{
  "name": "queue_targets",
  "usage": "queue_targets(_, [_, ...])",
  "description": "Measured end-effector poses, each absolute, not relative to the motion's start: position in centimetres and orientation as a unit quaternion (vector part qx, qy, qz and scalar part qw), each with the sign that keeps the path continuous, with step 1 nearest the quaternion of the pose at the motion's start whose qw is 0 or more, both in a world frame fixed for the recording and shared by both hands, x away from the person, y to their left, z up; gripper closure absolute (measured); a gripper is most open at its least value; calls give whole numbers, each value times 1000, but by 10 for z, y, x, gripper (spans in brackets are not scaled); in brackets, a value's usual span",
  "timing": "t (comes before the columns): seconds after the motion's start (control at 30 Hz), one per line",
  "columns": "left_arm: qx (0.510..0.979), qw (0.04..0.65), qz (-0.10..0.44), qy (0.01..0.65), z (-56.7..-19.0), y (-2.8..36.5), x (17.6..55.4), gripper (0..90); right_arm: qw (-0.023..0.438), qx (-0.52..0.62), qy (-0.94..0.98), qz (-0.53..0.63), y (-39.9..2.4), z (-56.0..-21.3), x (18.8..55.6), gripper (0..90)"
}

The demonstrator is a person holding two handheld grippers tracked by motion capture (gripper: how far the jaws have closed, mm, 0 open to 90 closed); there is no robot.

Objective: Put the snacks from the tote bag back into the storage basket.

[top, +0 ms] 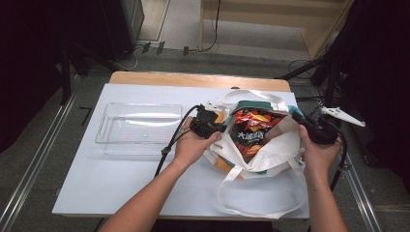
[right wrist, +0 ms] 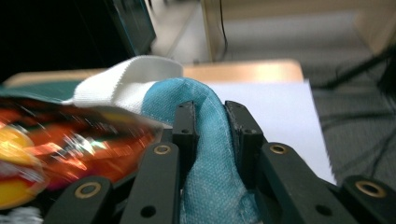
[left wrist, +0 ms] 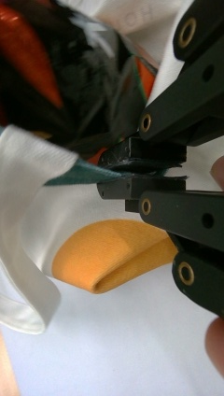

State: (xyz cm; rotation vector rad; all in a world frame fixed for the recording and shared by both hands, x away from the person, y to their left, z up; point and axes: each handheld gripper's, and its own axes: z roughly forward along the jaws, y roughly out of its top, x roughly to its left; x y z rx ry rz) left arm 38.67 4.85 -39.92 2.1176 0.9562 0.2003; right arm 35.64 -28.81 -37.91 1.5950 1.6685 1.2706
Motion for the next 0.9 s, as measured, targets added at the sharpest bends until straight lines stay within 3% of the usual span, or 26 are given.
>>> queue_targets(0.23, [831, 404, 70, 376, -399, 51, 386, 823, 195, 617, 628, 433, -286, -414, 379, 764])
queue_targets(0.4, [810, 450, 93, 366, -388, 56, 382, 600, 187, 598, 617, 475, -295, -402, 367, 751])
queue_targets(0.47, [798, 464, 113, 368, -383, 56, 383, 572, 188, 588, 620, 485, -296, -398, 362, 753])
queue_targets(0.53, [792, 468, 123, 371, -380, 54, 385, 587, 189, 578, 627, 487, -295, -396, 358, 758])
queue_targets(0.67, [786, 452, 144, 396, -379, 52, 392, 753, 182, 566, 639, 488, -294, -394, 351, 769])
queue_targets(0.73, [787, 442, 127, 411, -383, 52, 397, 818, 178, 558, 649, 485, -294, -395, 348, 771])
queue_targets(0.9, [836, 357, 110, 402, -413, 39, 399, 857, 157, 541, 661, 496, -297, -393, 343, 772])
